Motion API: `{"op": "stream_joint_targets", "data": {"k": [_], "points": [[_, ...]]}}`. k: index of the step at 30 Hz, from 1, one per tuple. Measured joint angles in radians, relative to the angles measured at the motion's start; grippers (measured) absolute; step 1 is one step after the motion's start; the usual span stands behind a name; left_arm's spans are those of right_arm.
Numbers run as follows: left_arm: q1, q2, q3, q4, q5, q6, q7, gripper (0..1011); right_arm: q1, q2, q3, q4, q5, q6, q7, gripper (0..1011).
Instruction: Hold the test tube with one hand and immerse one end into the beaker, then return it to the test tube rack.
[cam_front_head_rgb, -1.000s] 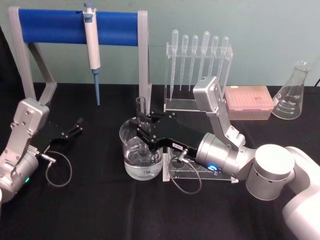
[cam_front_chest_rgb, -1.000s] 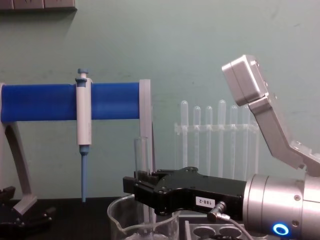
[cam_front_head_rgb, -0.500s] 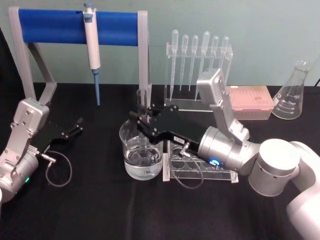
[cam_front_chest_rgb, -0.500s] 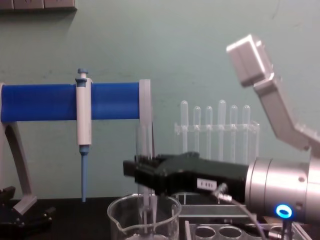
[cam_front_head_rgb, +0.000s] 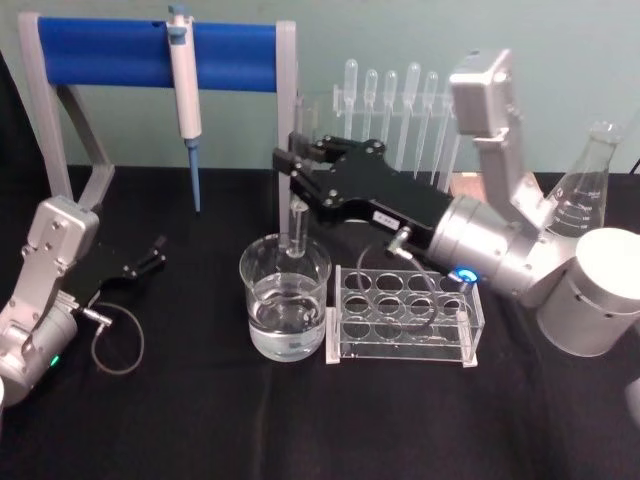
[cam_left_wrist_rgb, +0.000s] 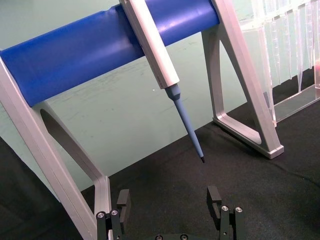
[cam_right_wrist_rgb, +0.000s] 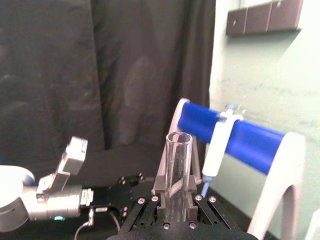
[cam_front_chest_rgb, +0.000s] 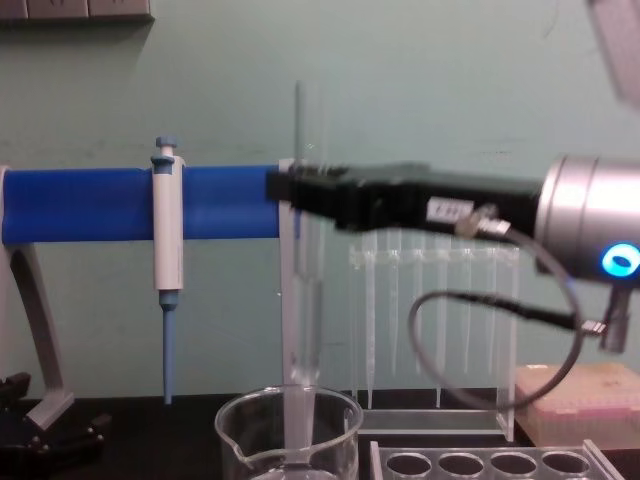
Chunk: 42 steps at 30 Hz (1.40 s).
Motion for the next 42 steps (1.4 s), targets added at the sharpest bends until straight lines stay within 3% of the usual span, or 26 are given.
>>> {"op": "stream_joint_targets", "data": {"k": [9,15,19,28,42], "points": [[0.0,0.0,0.0,0.0,0.0,0.0,0.0,1000,-0.071,0.104,0.087,-0.169,0.035,0.016,-0.055,225],[0.0,0.0,0.0,0.0,0.0,0.0,0.0,1000,-0.149,0.173,0.134,-0.227,0.049,0.03,-0.082,225],[0.0,0.0,0.0,0.0,0.0,0.0,0.0,1000,-0.187,0.2,0.14,-0.232,0.043,0.031,-0.087,225],[0.0,0.0,0.0,0.0,0.0,0.0,0.0,1000,-0.23,0.211,0.138,-0.194,0.01,0.017,-0.09,225],[0.0,0.0,0.0,0.0,0.0,0.0,0.0,1000,-0.21,0.154,0.118,-0.08,-0.018,-0.019,-0.072,225]]}}
